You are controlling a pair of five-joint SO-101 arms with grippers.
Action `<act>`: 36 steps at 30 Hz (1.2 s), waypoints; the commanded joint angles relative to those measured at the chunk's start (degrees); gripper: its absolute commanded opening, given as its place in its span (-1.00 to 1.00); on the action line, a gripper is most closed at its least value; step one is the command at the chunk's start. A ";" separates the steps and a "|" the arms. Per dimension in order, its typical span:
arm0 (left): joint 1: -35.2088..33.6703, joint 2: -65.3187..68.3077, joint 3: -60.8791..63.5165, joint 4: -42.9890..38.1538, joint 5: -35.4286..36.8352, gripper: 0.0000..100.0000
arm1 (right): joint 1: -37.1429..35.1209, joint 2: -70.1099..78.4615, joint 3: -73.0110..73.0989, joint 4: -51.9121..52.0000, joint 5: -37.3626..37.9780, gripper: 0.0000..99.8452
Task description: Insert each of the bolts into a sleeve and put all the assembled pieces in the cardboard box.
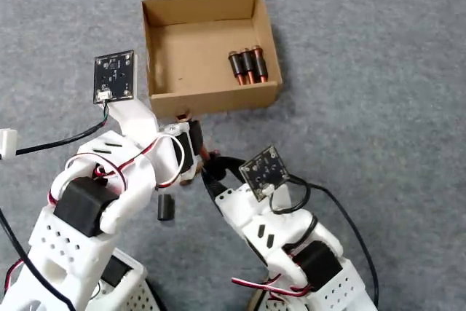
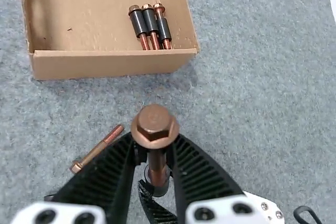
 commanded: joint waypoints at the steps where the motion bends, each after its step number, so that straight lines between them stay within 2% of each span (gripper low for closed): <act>1: 0.79 -0.66 -0.88 0.00 0.53 -0.96 | -0.57 -7.16 -3.03 0.00 0.70 -1.00; 36: 0.88 -0.75 3.60 -3.25 0.79 -0.96 | -2.33 -7.16 -7.60 0.88 0.79 -1.00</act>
